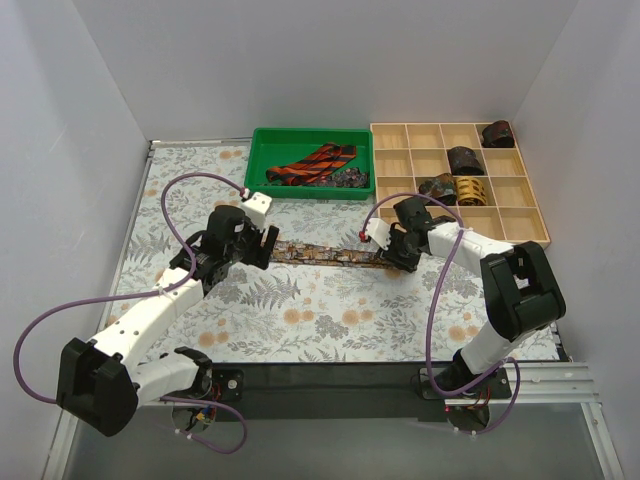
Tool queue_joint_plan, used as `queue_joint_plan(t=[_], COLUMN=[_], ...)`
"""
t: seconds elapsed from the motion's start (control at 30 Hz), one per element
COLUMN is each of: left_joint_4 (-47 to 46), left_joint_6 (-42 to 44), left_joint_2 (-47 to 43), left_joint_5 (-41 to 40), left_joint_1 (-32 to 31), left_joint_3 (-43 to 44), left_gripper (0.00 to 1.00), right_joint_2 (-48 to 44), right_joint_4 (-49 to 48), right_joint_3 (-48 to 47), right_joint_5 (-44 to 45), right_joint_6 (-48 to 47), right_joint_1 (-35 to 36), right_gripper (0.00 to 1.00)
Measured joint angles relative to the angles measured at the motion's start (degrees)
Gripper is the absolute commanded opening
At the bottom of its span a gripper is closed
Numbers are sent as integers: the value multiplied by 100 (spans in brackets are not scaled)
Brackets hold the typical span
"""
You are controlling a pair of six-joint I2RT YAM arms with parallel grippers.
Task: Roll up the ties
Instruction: Roll the tie
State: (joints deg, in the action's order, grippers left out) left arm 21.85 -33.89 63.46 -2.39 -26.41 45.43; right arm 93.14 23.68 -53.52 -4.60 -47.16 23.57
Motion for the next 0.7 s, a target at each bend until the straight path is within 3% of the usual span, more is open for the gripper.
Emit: queue_joint_plan(t=[0.1,0.4,0.5,0.53,0.7], left_joint_4=[0,-11,-79,-92,-273], left_joint_6=[0,-26,-205,-299,-1108], left_joint_2=[2,26,162,236,756], left_joint_5=[13,109,315,422,949], left_joint_1=[15,44,44,44,-85], left_joint_3=[0,-2,4,15,251], left_gripper=[65,65,66,66,67], right_joint_2=[-7,-358,-726,-890,-1838], right_joint_4=[11,258,321,306,55], right_joint_3=[7,-66,-299,-385,-474], right_joint_5=[-50,-190,-201,-214,-341], right_joint_6=[31,577,909,1056,2044], right_joint_1=[2,7,0,-7,-225], right_gripper=[41,66,76,85,85])
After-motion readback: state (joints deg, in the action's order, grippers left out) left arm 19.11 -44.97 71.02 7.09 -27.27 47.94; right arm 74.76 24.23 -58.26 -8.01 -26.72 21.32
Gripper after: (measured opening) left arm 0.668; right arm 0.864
